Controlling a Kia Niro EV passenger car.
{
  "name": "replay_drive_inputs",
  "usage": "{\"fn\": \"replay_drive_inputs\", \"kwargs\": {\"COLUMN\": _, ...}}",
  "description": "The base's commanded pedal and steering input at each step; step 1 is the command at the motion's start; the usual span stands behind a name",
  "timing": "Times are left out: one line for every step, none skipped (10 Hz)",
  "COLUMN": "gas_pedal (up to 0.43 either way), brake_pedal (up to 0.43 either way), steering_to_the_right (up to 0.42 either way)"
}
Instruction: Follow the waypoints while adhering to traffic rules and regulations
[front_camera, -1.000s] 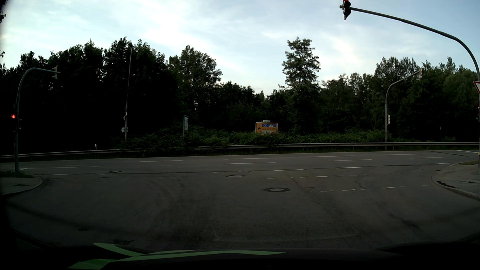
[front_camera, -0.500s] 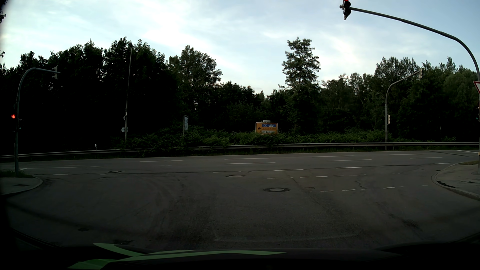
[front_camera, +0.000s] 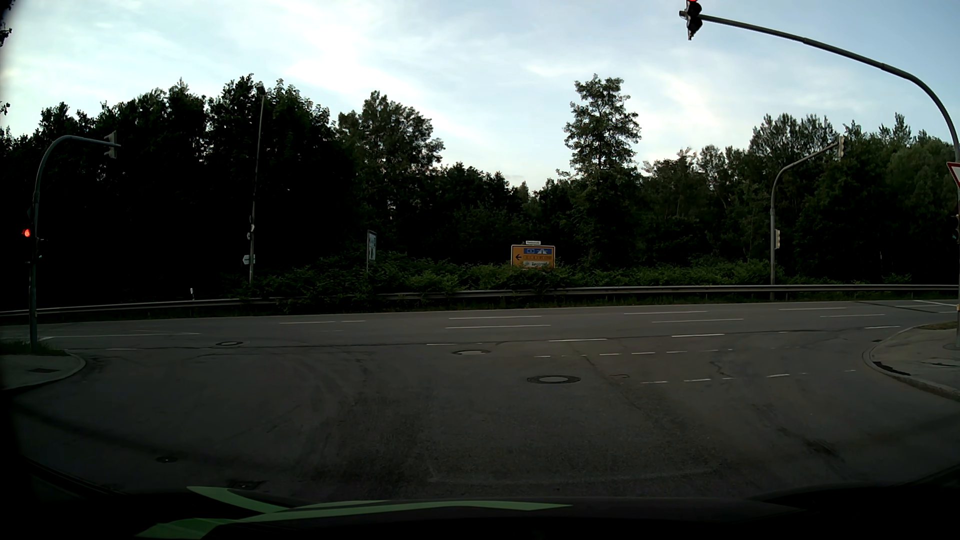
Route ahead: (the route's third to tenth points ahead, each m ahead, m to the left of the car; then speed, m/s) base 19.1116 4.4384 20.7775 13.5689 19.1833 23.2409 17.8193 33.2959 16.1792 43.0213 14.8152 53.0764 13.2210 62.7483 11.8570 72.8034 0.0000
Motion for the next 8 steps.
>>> {"fn": "replay_drive_inputs", "kwargs": {"gas_pedal": 0.0, "brake_pedal": 0.317, "steering_to_the_right": -0.003}}
{"fn": "replay_drive_inputs", "kwargs": {"gas_pedal": 0.0, "brake_pedal": 0.317, "steering_to_the_right": -0.002}}
{"fn": "replay_drive_inputs", "kwargs": {"gas_pedal": 0.0, "brake_pedal": 0.311, "steering_to_the_right": -0.002}}
{"fn": "replay_drive_inputs", "kwargs": {"gas_pedal": 0.0, "brake_pedal": 0.317, "steering_to_the_right": -0.003}}
{"fn": "replay_drive_inputs", "kwargs": {"gas_pedal": 0.0, "brake_pedal": 0.317, "steering_to_the_right": -0.003}}
{"fn": "replay_drive_inputs", "kwargs": {"gas_pedal": 0.0, "brake_pedal": 0.311, "steering_to_the_right": -0.002}}
{"fn": "replay_drive_inputs", "kwargs": {"gas_pedal": 0.0, "brake_pedal": 0.311, "steering_to_the_right": -0.002}}
{"fn": "replay_drive_inputs", "kwargs": {"gas_pedal": 0.0, "brake_pedal": 0.311, "steering_to_the_right": -0.003}}
